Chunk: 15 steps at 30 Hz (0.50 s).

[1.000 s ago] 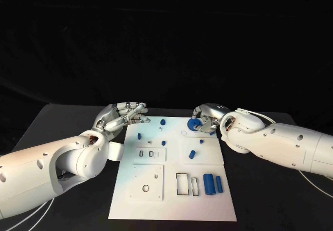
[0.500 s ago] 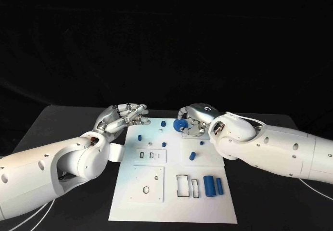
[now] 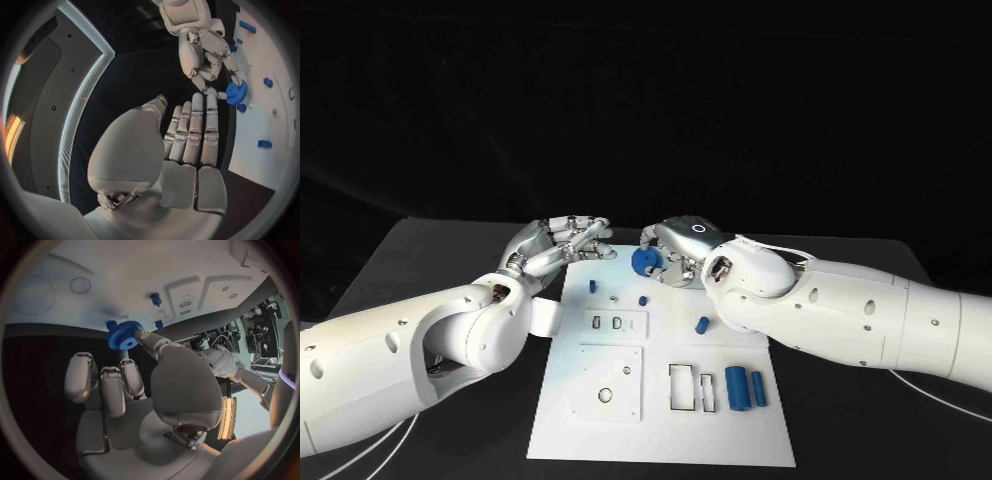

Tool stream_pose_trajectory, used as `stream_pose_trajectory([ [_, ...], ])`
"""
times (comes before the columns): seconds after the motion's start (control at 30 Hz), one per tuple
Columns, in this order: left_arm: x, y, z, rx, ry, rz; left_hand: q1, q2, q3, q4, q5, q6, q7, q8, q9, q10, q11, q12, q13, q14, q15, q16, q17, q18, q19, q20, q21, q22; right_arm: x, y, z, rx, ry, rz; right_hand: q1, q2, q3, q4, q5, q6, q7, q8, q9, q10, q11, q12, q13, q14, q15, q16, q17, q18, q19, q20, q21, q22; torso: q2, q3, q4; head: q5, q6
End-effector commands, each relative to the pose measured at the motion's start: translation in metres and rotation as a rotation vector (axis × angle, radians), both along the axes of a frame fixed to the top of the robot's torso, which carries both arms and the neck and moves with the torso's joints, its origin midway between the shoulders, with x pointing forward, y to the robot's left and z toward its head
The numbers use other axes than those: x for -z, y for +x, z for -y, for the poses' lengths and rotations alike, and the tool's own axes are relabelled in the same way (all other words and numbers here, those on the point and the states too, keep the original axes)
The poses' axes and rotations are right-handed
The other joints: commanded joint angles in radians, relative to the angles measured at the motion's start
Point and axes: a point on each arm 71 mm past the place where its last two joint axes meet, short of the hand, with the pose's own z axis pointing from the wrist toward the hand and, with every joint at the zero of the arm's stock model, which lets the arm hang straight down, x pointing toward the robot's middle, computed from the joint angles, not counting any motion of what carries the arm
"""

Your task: Assemble the parts on the task board

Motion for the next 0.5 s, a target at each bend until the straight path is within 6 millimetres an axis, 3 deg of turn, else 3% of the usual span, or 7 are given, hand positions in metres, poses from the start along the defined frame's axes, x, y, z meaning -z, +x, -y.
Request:
stream_pose_trajectory([
  [0.03,-0.002,-0.001,0.003,0.009,-0.009,0.007,0.001,0.008,0.007,-0.001,0.005,-0.008,0.02,-0.007,0.001,-0.002,0.004,-0.005,0.001,-0.008,-0.002,0.006,0.001,0.013,-0.002,0.003,-0.004,-0.001,0.003,0.002,-0.005,-0.006,-0.019,0.012,-0.007,0.001,0.005,0.0,-0.001,0.007,-0.001,-0.003,0.0,0.007,-0.002,0.006,0.001,0.076,-0.005,0.003,0.131,-0.019,0.008,0.0,0.003,0.001,0.002,0.0015,0.0014,0.002,0.0],
  [0.3,-0.002,0.0,0.003,0.01,-0.009,0.006,0.001,0.008,0.007,-0.001,0.005,-0.008,0.02,-0.007,0.001,-0.002,0.004,-0.005,0.001,-0.008,-0.002,0.006,0.001,0.013,-0.002,0.003,-0.004,-0.001,0.011,0.005,-0.016,-0.011,-0.022,-0.005,-0.01,0.001,0.006,0.001,-0.001,0.007,-0.001,-0.005,-0.001,0.008,-0.002,0.006,0.002,0.075,-0.005,0.002,0.129,-0.019,0.007,0.0,0.002,0.0,0.005,-0.0019,0.0074,-0.004,0.0],
  [0.5,-0.002,0.0,0.003,0.009,-0.009,0.006,0.001,0.008,0.007,-0.001,0.005,-0.008,0.02,-0.007,0.001,-0.002,0.004,-0.005,0.001,-0.008,-0.002,0.006,0.001,0.013,-0.002,0.003,-0.004,-0.001,0.017,0.008,-0.018,-0.006,-0.03,-0.019,-0.014,-0.001,0.007,0.002,-0.005,0.006,0.0,-0.009,-0.003,0.005,-0.001,0.003,-0.003,0.075,-0.005,0.002,0.128,-0.018,0.004,0.0,-0.002,-0.005,0.004,-0.0005,0.0045,0.002,-0.005],
])
